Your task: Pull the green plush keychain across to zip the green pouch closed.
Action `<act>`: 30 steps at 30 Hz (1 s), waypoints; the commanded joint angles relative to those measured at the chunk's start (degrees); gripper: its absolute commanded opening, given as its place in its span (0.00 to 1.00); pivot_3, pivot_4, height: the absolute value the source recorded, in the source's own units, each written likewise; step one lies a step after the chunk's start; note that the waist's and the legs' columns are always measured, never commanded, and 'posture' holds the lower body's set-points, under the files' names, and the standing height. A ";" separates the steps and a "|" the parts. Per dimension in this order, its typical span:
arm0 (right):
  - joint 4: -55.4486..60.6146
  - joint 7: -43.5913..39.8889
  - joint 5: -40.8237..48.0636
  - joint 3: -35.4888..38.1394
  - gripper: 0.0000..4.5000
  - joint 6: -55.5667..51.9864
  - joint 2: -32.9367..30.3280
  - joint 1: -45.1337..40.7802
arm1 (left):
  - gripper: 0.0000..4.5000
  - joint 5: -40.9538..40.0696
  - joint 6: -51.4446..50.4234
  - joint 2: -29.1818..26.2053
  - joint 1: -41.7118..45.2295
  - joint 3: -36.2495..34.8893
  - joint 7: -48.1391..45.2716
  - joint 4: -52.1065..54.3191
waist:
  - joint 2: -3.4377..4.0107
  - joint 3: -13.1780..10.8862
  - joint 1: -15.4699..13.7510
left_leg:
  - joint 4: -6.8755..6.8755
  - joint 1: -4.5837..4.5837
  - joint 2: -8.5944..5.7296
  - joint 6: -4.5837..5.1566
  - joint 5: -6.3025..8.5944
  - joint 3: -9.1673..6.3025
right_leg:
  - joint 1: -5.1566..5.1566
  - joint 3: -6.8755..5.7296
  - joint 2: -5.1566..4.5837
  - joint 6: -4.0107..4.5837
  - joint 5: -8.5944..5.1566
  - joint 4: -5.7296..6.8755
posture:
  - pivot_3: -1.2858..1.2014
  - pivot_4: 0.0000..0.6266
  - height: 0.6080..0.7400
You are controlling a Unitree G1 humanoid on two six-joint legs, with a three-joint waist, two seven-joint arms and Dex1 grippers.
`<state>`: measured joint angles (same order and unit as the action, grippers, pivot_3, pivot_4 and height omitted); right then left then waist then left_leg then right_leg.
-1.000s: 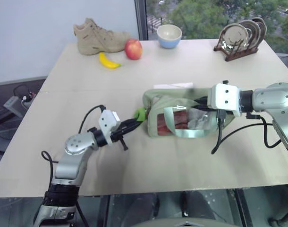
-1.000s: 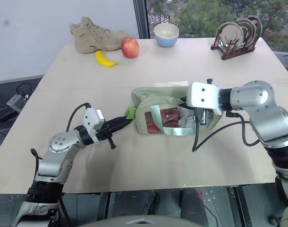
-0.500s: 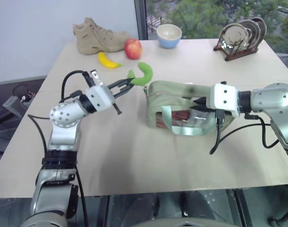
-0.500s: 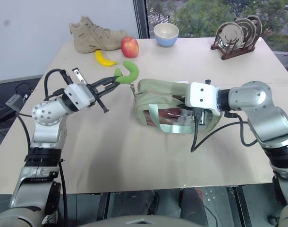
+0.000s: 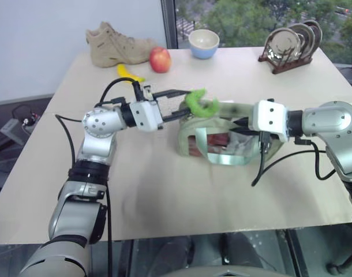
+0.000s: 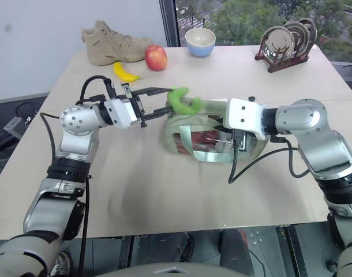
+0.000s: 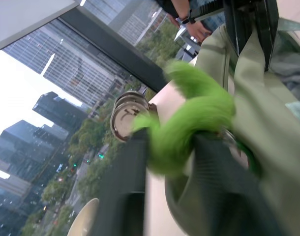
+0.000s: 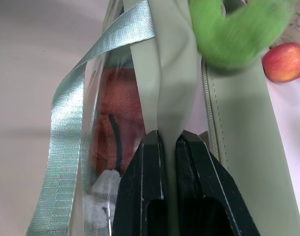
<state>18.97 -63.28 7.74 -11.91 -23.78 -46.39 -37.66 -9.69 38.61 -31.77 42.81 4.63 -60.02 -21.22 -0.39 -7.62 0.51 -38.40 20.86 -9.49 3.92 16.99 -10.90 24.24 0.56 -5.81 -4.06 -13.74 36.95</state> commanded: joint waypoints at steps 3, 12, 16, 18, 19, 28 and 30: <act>0.23 0.06 -0.08 -0.36 0.00 -0.55 0.38 -0.54 | 0.59 -9.71 -14.29 -0.93 -0.71 -4.06 -0.15 2.94 | 0.00 0.00 0.26 | -0.01 0.00 0.00 0.00 0.00 -0.01 | 0.00 0.00 0.00 0.00 0.00 0.03 | 0.52 0.24 1.00; -0.20 -0.34 0.11 -0.15 0.00 -0.40 0.34 -0.32 | 0.59 -27.22 -48.65 -8.85 -12.85 -11.49 -5.81 11.80 | -0.01 0.00 0.50 | -0.01 -0.01 0.00 0.00 0.00 -0.01 | 0.10 0.04 0.06 0.00 0.00 0.12 | 0.52 0.24 1.00; -0.87 -0.63 0.09 -0.28 0.00 -0.24 0.49 -0.82 | 0.59 -29.94 -55.47 -9.15 -19.08 -10.94 -6.57 20.00 | -0.02 0.00 0.21 | 0.00 -0.01 -0.02 0.00 0.00 0.01 | 0.08 0.06 0.04 0.00 0.00 0.09 | 0.52 0.24 1.00; -1.05 -0.72 0.06 -0.40 0.00 -0.25 0.60 -1.07 | 0.59 -30.12 -57.01 -7.84 -21.15 -10.52 -5.70 22.98 | -0.02 0.01 0.11 | -0.02 -0.01 -0.01 0.00 0.00 -0.02 | 0.06 0.02 0.04 0.00 0.00 0.09 | 0.52 0.24 1.00; -1.10 -0.77 0.05 -0.43 0.00 -0.26 0.64 -1.16 | 0.59 -29.84 -57.30 -7.33 -22.00 -10.33 -5.56 23.87 | -0.02 0.01 0.12 | -0.01 -0.03 -0.01 -0.01 0.00 -0.01 | 0.03 0.03 0.04 0.00 0.00 0.10 | 0.52 0.24 1.00; -0.87 -0.86 0.13 -0.30 0.00 -0.61 0.57 -1.34 | 0.59 -21.59 -52.61 -1.96 -24.24 -7.46 -0.65 25.90 | -0.02 0.01 0.07 | 0.00 -0.08 0.01 -0.01 0.00 0.04 | 0.00 0.07 0.03 0.00 0.00 0.08 | 0.52 0.24 1.00; -0.74 -0.75 0.09 -0.29 0.00 -0.72 0.65 -1.36 | 0.59 -19.24 -50.90 -0.92 -23.81 -6.70 0.44 25.04 | -0.03 0.01 0.07 | 0.00 -0.08 0.01 -0.01 0.00 0.04 | -0.01 0.07 0.02 0.01 0.00 0.08 | 0.52 0.24 1.00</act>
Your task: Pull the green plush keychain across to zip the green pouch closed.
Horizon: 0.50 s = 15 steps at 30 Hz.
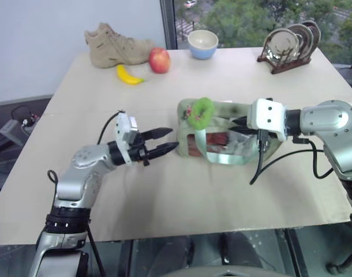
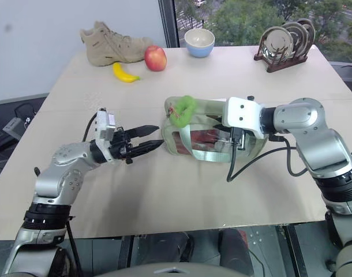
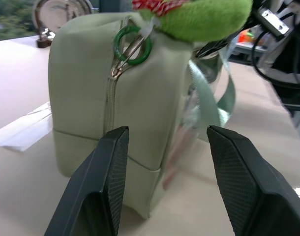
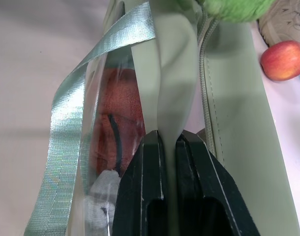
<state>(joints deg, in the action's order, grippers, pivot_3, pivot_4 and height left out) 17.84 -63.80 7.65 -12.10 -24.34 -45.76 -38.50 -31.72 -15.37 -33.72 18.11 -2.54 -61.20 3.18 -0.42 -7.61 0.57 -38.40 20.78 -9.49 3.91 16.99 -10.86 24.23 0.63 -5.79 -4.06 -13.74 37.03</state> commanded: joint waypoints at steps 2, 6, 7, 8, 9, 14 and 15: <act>0.64 -0.06 0.35 0.05 0.00 -0.45 0.13 -0.39 | 0.59 4.38 3.94 1.99 1.41 1.56 2.06 -0.49 | 0.00 0.00 0.08 | 0.00 0.00 0.00 0.00 0.00 0.01 | 0.00 0.01 0.00 0.00 0.00 0.00 | 0.52 0.24 1.00; 1.37 0.16 0.97 0.33 0.00 -1.79 0.08 -0.01 | 0.44 5.94 5.04 4.00 1.96 2.23 3.12 -1.92 | -0.01 0.01 -0.06 | 0.00 0.00 0.00 0.00 0.00 0.00 | 0.00 -0.01 0.00 0.00 0.00 0.01 | 0.52 0.24 1.00; 1.53 0.05 1.90 0.61 0.00 -2.92 0.32 -0.01 | 0.30 6.02 5.15 4.20 1.91 2.23 3.09 -2.01 | -0.01 0.01 -0.01 | -0.01 0.00 0.00 0.00 0.00 0.01 | 0.00 0.01 0.00 0.00 0.00 0.00 | 0.52 0.24 1.00; 1.63 0.20 2.77 1.09 0.00 -3.97 0.66 -0.17 | 0.27 6.17 5.27 4.36 1.91 2.24 3.07 -2.14 | -0.02 0.01 0.07 | 0.00 0.00 0.00 0.00 0.00 0.03 | 0.00 0.03 -0.01 0.00 0.00 0.00 | 0.52 0.24 1.00; 1.76 0.20 3.50 1.51 0.20 -4.86 0.75 -0.43 | 0.11 6.37 5.47 4.47 1.96 2.29 2.99 -2.31 | -0.03 0.02 0.10 | 0.00 0.00 0.00 0.00 0.00 0.02 | 0.00 0.02 0.00 0.00 0.00 0.00 | 0.52 0.24 1.00; 4.12 3.88 4.79 5.30 0.69 -8.30 1.02 -0.52 | 0.00 7.26 6.67 4.99 2.26 2.39 2.82 -3.05 | -0.02 0.01 0.04 | 0.01 -0.01 0.01 0.00 0.00 0.01 | 0.01 0.01 0.00 0.00 0.00 0.01 | 0.52 0.24 1.00; 5.75 3.94 6.47 6.78 0.69 -10.52 0.43 -0.23 | 0.00 7.50 6.96 5.13 2.51 2.45 2.82 -3.35 | -0.02 0.01 -0.02 | 0.01 0.00 0.01 0.00 0.00 0.01 | 0.01 0.01 0.00 0.00 0.00 0.01 | 0.52 0.24 1.00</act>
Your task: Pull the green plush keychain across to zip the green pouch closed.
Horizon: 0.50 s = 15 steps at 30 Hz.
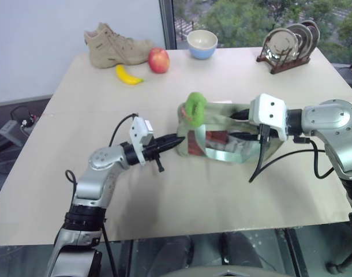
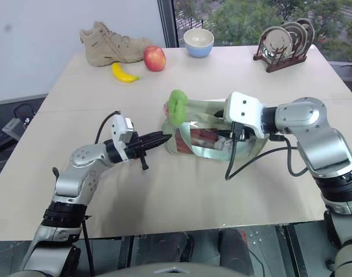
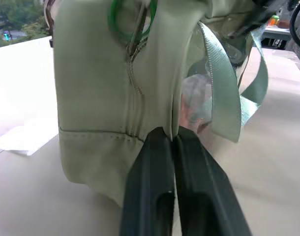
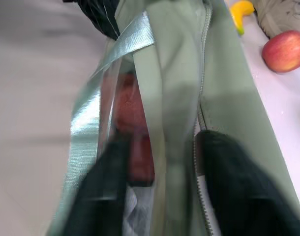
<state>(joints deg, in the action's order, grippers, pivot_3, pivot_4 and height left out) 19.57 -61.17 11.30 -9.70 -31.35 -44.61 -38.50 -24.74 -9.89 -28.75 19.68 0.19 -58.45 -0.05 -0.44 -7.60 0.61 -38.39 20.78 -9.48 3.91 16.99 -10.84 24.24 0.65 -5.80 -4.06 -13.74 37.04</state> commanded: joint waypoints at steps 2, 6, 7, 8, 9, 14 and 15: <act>7.37 3.14 6.29 7.48 0.69 -9.46 -0.64 -0.95 | 0.00 0.83 1.75 0.38 1.38 -0.20 0.16 -0.56 | 0.00 0.00 -0.12 | -0.01 0.02 0.00 0.00 0.00 -0.01 | 0.00 -0.01 0.00 0.00 0.00 0.00 | 0.52 0.24 1.00; 13.21 8.55 9.99 9.44 0.69 -20.76 0.53 -4.17 | 0.00 1.23 2.06 0.53 1.36 -0.27 0.29 -0.58 | 0.00 0.00 -0.16 | 0.00 0.05 -0.01 0.00 0.00 -0.02 | 0.02 -0.03 -0.01 0.00 0.00 -0.02 | 0.52 0.24 1.00; 14.46 10.30 12.01 9.98 0.69 -25.08 1.81 -5.57 | 0.00 1.38 2.19 0.54 1.32 -0.24 0.32 -0.50 | 0.00 0.00 -0.11 | 0.01 0.05 -0.01 0.00 0.00 -0.02 | 0.02 -0.01 -0.01 0.00 0.00 -0.02 | 0.52 0.24 1.00; 15.49 13.01 15.05 11.30 0.69 -30.48 5.46 -7.49 | 0.00 1.55 2.33 0.57 1.32 -0.22 0.43 -0.46 | 0.00 0.00 -0.11 | 0.01 0.04 0.00 0.00 0.00 -0.02 | 0.02 -0.02 -0.01 0.00 0.00 -0.01 | 0.52 0.24 1.00; 16.09 15.27 17.79 12.70 0.69 -35.22 9.02 -8.90 | 0.00 1.65 2.49 0.57 1.34 -0.24 0.47 -0.44 | 0.00 0.00 -0.07 | 0.01 0.04 0.00 0.00 0.00 -0.02 | 0.02 -0.02 -0.01 0.00 0.00 -0.01 | 0.52 0.24 1.00; 15.04 25.21 21.75 16.66 0.69 -50.60 22.24 -13.23 | 0.00 2.25 2.75 0.54 1.90 -0.05 0.50 -0.18 | 0.01 0.01 -0.31 | 0.00 0.02 0.01 0.00 0.00 -0.03 | 0.03 0.00 0.00 0.02 0.01 0.10 | 0.52 0.24 1.00; 14.41 26.60 22.18 17.55 0.69 -52.64 24.25 -13.92 | 0.00 2.35 2.70 0.55 2.00 0.00 0.56 -0.09 | 0.01 0.01 -0.32 | -0.02 0.06 -0.04 0.00 0.00 -0.07 | 0.03 -0.02 -0.02 0.02 0.01 0.06 | 0.52 0.24 1.00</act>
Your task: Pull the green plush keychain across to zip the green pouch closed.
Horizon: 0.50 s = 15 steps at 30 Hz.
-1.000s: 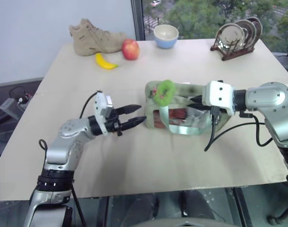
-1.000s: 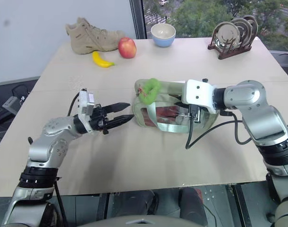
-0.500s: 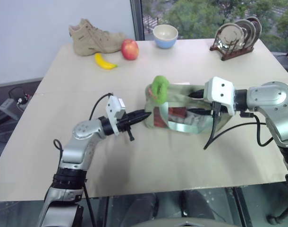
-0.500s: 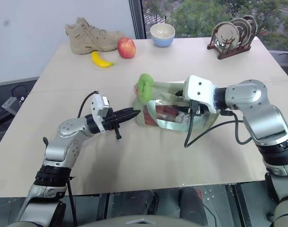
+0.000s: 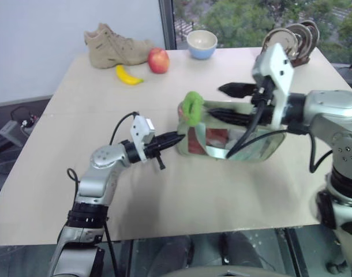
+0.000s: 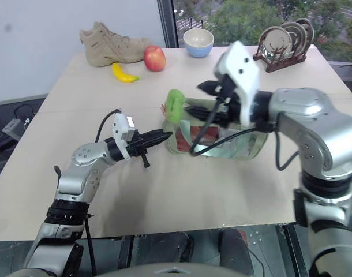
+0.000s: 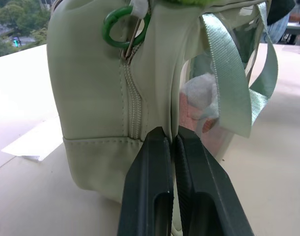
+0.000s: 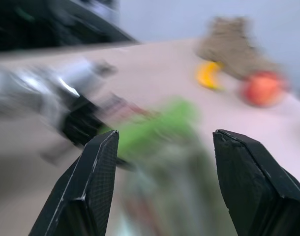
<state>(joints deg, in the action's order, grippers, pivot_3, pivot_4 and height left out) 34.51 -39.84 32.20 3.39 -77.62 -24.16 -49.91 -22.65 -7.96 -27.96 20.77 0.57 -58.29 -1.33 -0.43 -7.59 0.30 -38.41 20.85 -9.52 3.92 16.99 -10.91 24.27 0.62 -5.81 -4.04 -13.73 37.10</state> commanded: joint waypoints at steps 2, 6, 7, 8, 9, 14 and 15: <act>-1.79 7.16 2.33 6.75 0.69 -10.46 7.78 -4.02 | 0.00 0.41 0.46 -0.24 1.17 -0.23 0.59 1.60 | 0.00 0.00 0.11 | -0.01 0.01 -0.11 0.01 0.00 0.00 | 0.01 0.01 -0.07 0.00 0.00 -0.01 | 0.52 0.24 1.00; -4.44 11.45 1.25 8.53 0.69 -14.61 11.84 -6.47 | 0.00 0.64 0.10 -0.36 1.38 -0.03 0.77 2.34 | 0.01 0.01 0.53 | 0.02 -0.01 -0.12 0.01 0.00 -0.01 | 0.08 -0.01 -0.08 0.00 0.00 0.09 | 0.52 0.24 1.00; -4.97 12.46 0.78 8.14 0.69 -14.72 12.09 -6.63 | 0.00 0.68 -0.04 -0.38 1.36 0.02 0.88 2.67 | 0.01 0.00 0.54 | 0.02 -0.01 -0.12 0.01 0.00 -0.01 | 0.11 -0.02 -0.08 0.00 0.00 0.18 | 0.52 0.24 1.00; -5.37 13.29 0.59 7.93 0.69 -14.81 12.42 -6.77 | 0.00 0.68 -0.17 -0.42 1.33 0.02 0.94 2.92 | 0.01 0.01 0.54 | 0.03 0.00 -0.12 0.01 0.00 0.00 | 0.19 -0.01 -0.09 0.00 0.00 0.30 | 0.52 0.24 1.00; -5.70 14.00 0.62 7.81 0.69 -14.84 12.89 -6.86 | 0.00 0.70 -0.26 -0.44 1.29 0.00 1.01 3.12 | 0.01 0.00 0.54 | 0.02 0.00 -0.12 0.01 0.00 0.02 | 0.22 0.00 -0.11 0.00 0.00 0.38 | 0.52 0.24 1.00; -2.99 12.24 1.78 1.20 0.69 -8.53 10.12 -5.59 | 0.00 0.75 -0.40 -0.57 0.81 -0.16 1.20 3.80 | 0.01 0.01 0.69 | 0.00 0.02 -0.13 0.00 0.00 0.10 | 0.30 0.09 -0.12 0.00 0.00 0.53 | 0.52 0.24 1.00; -1.84 11.19 1.23 -1.67 0.69 -5.42 8.00 -4.79 | 0.00 0.76 -0.41 -0.59 0.73 -0.19 1.22 3.87 | 0.01 0.00 0.67 | 0.00 0.02 -0.13 0.00 0.00 0.11 | 0.31 0.10 -0.12 0.00 0.00 0.53 | 0.52 0.24 1.00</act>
<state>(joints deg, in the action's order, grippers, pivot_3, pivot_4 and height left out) 29.21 -26.96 33.22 4.87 -88.17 -14.00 -54.87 -21.58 -8.61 -27.99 21.33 0.60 -57.21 -0.44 -0.41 -7.59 0.97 -38.40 20.88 -9.66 3.92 16.98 -10.80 24.60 0.71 -5.94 -4.04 -13.73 37.62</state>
